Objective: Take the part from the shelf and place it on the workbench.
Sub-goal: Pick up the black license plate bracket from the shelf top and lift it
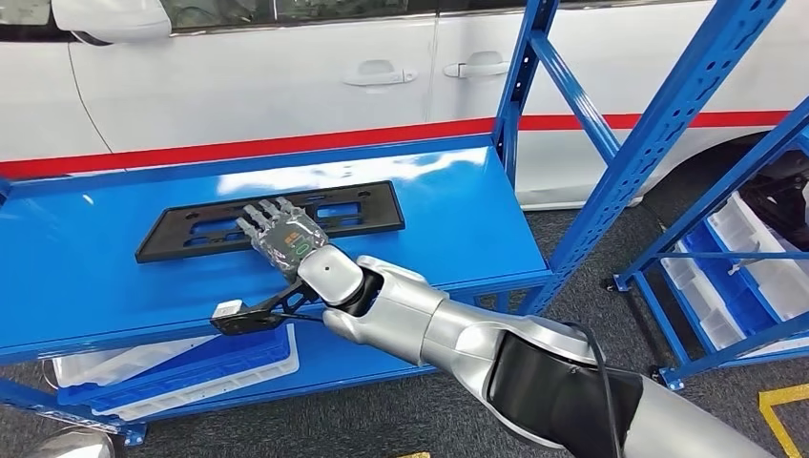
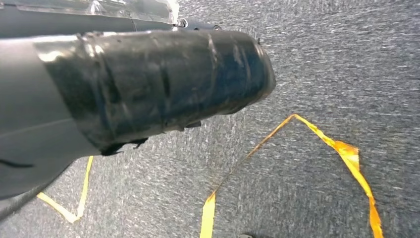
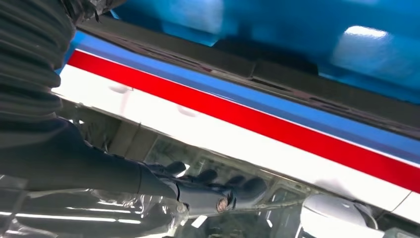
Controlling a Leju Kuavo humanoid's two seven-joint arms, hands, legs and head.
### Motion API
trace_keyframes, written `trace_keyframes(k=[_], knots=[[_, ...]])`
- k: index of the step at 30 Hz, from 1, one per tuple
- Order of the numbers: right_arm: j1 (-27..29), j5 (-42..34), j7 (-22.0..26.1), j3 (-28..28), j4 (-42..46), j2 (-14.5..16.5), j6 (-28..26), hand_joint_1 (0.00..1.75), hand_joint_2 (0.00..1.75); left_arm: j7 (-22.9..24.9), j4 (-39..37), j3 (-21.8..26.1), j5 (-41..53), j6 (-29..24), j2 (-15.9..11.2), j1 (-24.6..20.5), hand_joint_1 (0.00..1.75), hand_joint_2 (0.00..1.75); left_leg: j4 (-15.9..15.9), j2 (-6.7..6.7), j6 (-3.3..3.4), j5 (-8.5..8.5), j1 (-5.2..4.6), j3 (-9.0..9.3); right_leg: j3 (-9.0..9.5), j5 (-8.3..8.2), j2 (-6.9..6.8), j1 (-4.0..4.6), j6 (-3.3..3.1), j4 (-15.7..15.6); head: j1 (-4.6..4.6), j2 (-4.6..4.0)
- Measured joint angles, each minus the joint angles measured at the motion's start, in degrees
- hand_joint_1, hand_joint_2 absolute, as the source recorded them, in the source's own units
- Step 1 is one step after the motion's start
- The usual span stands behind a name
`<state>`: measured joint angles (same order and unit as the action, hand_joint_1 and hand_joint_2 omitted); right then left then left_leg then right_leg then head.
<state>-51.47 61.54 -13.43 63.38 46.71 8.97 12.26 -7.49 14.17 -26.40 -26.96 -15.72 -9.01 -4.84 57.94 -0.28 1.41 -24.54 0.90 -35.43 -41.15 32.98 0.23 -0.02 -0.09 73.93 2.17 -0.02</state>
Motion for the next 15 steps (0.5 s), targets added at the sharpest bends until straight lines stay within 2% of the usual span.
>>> trace_keyframes(k=[1, 2, 3, 4, 5, 6, 8, 10, 11, 13, 15], knots=[[0.1, -0.2, -0.1, 0.0, -0.2, 0.0, 0.5, 0.00, 1.75, 0.0, 0.0, 0.0, 0.0, 0.0, 0.0, 0.0, 0.00, 0.00, 0.1, -0.03, 0.07, -0.20, -0.03, 0.12, -1.31, -0.20, 0.00, -0.01, -0.03, 1.6, 0.01, 0.00], [0.1, -0.4, -0.1, 0.0, -0.4, 0.0, 1.2, 0.00, 1.75, 0.0, 0.0, 0.0, -0.1, -0.1, 0.0, 0.1, 0.00, 0.00, 0.2, -0.08, 0.06, -0.43, -0.05, 0.29, -1.59, -1.51, 0.00, -0.01, -0.13, 1.1, 0.01, 0.00], [0.1, -0.7, -0.2, 0.0, -0.6, 0.0, 2.1, 0.00, 1.75, 0.1, 0.0, 0.0, -0.3, -0.2, 0.0, 0.1, 0.00, 0.00, 0.4, -0.14, 0.00, -0.68, -0.07, 0.50, -0.75, -3.70, 0.01, 0.01, -0.30, -1.5, 0.02, 0.00], [0.0, -1.1, -0.3, 0.0, -0.8, 0.0, 3.0, 0.00, 1.75, 0.2, 0.0, 0.0, -0.5, -0.3, 0.0, 0.1, 0.00, 0.00, 0.6, -0.19, -0.09, -0.96, -0.06, 0.68, 0.75, -6.06, 0.01, 0.04, -0.56, -5.5, 0.02, 0.00], [-0.1, -1.4, -0.3, 0.1, -0.9, 0.0, 4.0, 0.00, 1.75, 0.3, 0.0, 0.0, -0.7, -0.3, 0.1, 0.1, 0.00, 0.00, 0.7, -0.25, -0.25, -1.23, -0.18, 0.74, 2.38, -7.64, 0.03, 0.12, -0.82, -9.2, -0.02, 0.00], [-0.2, -1.7, -0.4, 0.1, -1.1, 0.0, 4.6, 0.00, 1.75, 0.4, 0.0, 0.0, -0.9, -0.4, 0.1, 0.0, 0.00, 0.00, 0.9, -0.29, -0.45, -1.40, -0.27, 0.72, 3.56, -8.54, 0.06, 0.19, -1.06, -12.0, -0.04, 0.00], [-0.3, -2.2, -0.7, 0.2, -1.5, 0.0, 5.3, 0.00, 1.75, 0.7, -0.1, 0.0, -1.0, -0.4, 0.1, -0.1, 0.00, 0.00, 0.8, -0.33, -0.97, -1.45, -0.39, 0.63, 4.37, -8.54, 0.17, 0.39, -1.38, -13.7, -0.08, 0.00], [-0.4, -2.5, -0.9, 0.2, -2.0, 0.1, 5.4, 0.00, 1.75, 0.7, -0.1, 0.0, -1.0, -0.4, 0.1, -0.1, 0.00, 0.00, 0.8, -0.27, -1.53, -1.59, -0.28, 0.72, 4.58, -8.73, 0.24, 0.21, -1.76, -14.1, -0.08, 0.00], [-0.5, -2.5, -1.0, 0.3, -2.3, 0.1, 5.3, 0.00, 1.75, 0.7, -0.1, 0.0, -1.0, -0.4, 0.1, -0.1, 0.00, 0.00, 1.6, -0.20, -1.84, -2.23, -0.25, 0.41, 4.82, -8.80, 0.22, 0.03, -2.00, -14.4, -0.14, 0.00], [-0.6, -2.7, -1.3, 0.3, -2.8, 0.1, 4.6, 0.00, 1.75, 0.6, -0.1, 0.0, -1.0, -0.3, 0.2, -0.2, 0.00, 0.00, 6.4, -0.08, -2.44, -4.84, -0.12, -1.86, 5.23, -8.85, 0.12, -0.24, -2.34, -14.8, -0.28, 0.00], [-0.7, -2.7, -1.7, 0.4, -3.4, 0.1, 3.5, 0.00, 1.75, 0.5, -0.1, 0.0, -1.0, -0.1, 0.2, -0.1, 0.00, 0.00, 13.1, -0.06, -2.87, -7.46, -0.03, -5.39, 5.29, -8.78, 0.07, -0.26, -2.48, -14.8, -0.32, 0.00]])
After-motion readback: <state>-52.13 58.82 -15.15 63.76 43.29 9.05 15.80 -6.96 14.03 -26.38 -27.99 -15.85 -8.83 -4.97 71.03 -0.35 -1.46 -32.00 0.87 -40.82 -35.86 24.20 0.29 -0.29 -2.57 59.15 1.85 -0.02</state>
